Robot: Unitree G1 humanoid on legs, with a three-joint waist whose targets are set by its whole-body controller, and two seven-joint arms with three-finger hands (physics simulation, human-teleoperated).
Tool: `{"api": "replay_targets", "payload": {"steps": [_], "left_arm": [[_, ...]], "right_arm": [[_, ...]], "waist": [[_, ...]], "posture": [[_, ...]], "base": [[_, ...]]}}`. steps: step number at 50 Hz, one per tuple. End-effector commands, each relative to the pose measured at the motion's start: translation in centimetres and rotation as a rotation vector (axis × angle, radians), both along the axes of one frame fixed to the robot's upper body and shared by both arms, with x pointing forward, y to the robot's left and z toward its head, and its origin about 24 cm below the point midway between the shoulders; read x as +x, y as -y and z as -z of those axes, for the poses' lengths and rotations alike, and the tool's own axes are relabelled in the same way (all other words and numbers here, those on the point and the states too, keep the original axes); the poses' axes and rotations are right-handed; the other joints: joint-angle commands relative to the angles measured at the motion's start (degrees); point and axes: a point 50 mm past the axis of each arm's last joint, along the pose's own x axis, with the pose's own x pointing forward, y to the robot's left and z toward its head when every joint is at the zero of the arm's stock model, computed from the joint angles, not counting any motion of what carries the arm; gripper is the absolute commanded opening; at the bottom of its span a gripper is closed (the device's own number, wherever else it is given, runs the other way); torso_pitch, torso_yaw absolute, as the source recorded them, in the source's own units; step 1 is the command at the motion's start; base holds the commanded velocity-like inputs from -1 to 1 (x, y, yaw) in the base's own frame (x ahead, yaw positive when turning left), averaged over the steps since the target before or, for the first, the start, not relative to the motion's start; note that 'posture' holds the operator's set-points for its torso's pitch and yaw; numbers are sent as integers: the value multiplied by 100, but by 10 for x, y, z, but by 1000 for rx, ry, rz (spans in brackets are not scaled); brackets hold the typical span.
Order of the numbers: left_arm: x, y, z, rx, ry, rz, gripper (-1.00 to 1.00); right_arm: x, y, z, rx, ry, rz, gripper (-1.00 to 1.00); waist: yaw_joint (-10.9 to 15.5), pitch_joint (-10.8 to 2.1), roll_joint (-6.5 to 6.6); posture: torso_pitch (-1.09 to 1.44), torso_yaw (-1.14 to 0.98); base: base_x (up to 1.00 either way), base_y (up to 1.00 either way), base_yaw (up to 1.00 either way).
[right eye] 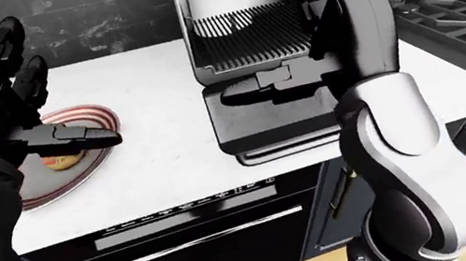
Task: Place the bread on the rack of the toaster oven.
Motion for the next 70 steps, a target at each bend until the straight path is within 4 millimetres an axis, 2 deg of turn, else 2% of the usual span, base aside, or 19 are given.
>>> {"api": "replay_targets", "payload": {"steps": [1,4,5,6,7,8,12,13,14,16,18,19,21,26,38,46,53,60,70], "left_arm": [[-8,-4,-16,8,101,-33,100],[-9,-5,-15,8,100,-33,100],[-9,-5,-15,8,100,-33,100],[-10,-6,-16,9,102,-39,100],[-10,-6,-16,8,102,-40,100],[-10,-6,-16,8,102,-40,100],[-10,-6,-16,11,102,-41,100],[-10,-6,-16,11,103,-41,100],[-10,-6,-16,11,103,-40,100],[-10,-6,-16,11,103,-41,100],[-10,-6,-17,12,104,-41,100],[-10,-6,-17,13,104,-41,100],[-11,-7,-17,14,105,-42,100],[-13,-8,-16,16,103,-47,100],[-14,-10,-20,49,99,-65,100],[-2,-13,-31,105,82,-66,100],[10,-32,-38,194,54,-126,100],[8,-47,-33,233,12,-166,100],[8,-71,-12,269,-68,-238,100]], "right_arm": [[-7,-4,-11,-7,80,-20,100],[-8,-3,-11,-6,80,-19,100],[-8,-3,-11,-6,80,-19,100],[-7,-3,-12,-4,79,-20,100],[-7,-3,-12,-3,79,-20,100],[-7,-3,-12,-3,79,-20,100],[-8,-2,-11,0,81,-15,100],[-8,-2,-12,6,87,-14,100],[-9,-2,-12,17,84,-23,100],[-10,-1,-12,10,89,-17,100],[-10,0,-12,14,88,-14,100],[-11,0,-13,10,91,-10,100],[-11,0,-14,11,92,-11,100],[-12,0,-14,18,94,-14,100],[-15,4,-17,21,101,-3,100],[-17,6,-12,32,105,0,100],[-21,10,-11,41,106,6,100],[-24,11,-14,40,113,8,100],[-29,13,-18,35,124,18,100]], "waist": [[27,-84,25],[-21,-17,310],[-43,-73,482],[-38,-159,716],[5,-121,474],[-14,-110,576],[49,-138,416],[59,5,336],[75,30,296],[123,37,114],[173,9,-141],[174,27,44],[158,-73,40],[111,-92,112],[85,-89,107],[107,-53,86],[125,-61,87],[121,-54,91],[122,-68,95]], "posture": [[0,0],[0,0],[0,0],[0,0],[0,0],[0,0],[0,0],[0,0],[0,0],[0,0],[0,0],[0,0],[0,0],[0,0],[0,0],[0,0],[0,0],[0,0],[0,0]], "base": [[16,1,0],[15,1,0],[15,1,0],[15,0,0],[15,1,0],[15,1,0],[14,0,0],[2,0,0],[0,0,0],[0,0,0],[0,0,0],[0,0,0],[0,0,0],[0,0,0],[0,0,0],[0,0,0],[0,0,0],[0,0,0],[0,0,0]]}}
